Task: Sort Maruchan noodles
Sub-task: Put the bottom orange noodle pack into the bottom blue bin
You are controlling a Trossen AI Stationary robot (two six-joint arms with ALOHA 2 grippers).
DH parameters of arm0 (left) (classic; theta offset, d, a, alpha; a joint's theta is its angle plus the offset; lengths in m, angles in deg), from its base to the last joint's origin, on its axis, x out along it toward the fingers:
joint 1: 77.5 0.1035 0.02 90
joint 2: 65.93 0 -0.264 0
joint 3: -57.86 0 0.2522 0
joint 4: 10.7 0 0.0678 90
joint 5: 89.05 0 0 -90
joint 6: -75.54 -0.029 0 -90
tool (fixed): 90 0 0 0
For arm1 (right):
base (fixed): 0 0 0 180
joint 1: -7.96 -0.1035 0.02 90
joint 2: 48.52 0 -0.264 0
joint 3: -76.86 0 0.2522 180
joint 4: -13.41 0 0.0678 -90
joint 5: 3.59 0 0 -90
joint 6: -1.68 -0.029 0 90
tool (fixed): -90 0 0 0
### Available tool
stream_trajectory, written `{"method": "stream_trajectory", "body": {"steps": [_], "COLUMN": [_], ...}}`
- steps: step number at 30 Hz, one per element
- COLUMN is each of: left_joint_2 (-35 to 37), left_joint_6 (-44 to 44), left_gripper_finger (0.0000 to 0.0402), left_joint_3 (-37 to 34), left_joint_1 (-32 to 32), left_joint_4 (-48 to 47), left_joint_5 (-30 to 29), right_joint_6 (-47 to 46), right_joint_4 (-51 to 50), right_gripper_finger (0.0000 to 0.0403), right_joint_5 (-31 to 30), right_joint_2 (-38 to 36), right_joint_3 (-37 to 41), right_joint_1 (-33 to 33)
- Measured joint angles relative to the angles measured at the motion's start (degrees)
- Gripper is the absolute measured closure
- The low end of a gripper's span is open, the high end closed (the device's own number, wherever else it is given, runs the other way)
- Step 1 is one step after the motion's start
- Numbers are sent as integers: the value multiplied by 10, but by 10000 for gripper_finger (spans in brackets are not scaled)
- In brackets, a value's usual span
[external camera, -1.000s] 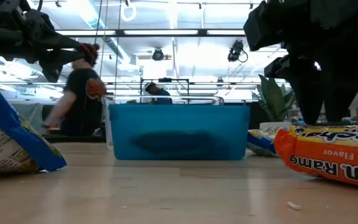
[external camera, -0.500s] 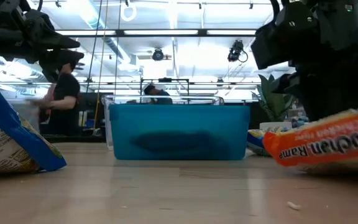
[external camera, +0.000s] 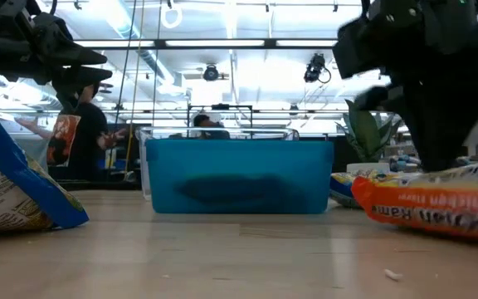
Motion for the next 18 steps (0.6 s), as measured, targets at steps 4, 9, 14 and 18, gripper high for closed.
{"method": "stream_trajectory", "body": {"steps": [4, 9, 14, 18], "left_joint_2": [0, 0, 0, 0], "left_joint_6": [0, 0, 0, 0], "left_gripper_finger": [260, 260, 260, 260], "left_joint_3": [0, 0, 0, 0], "left_joint_1": [0, 0, 0, 0], "left_joint_4": [0, 0, 0, 0], "left_joint_5": [0, 0, 0, 0], "right_joint_6": [13, 24, 25, -1], "right_joint_4": [-52, -106, -162, -159], "right_gripper_finger": [399, 400, 401, 396], "right_joint_5": [-45, -63, -111, -117], "right_joint_2": [0, 0, 0, -1], "right_joint_3": [-42, -96, -154, -167], "right_joint_1": [0, -3, -21, -33]}}
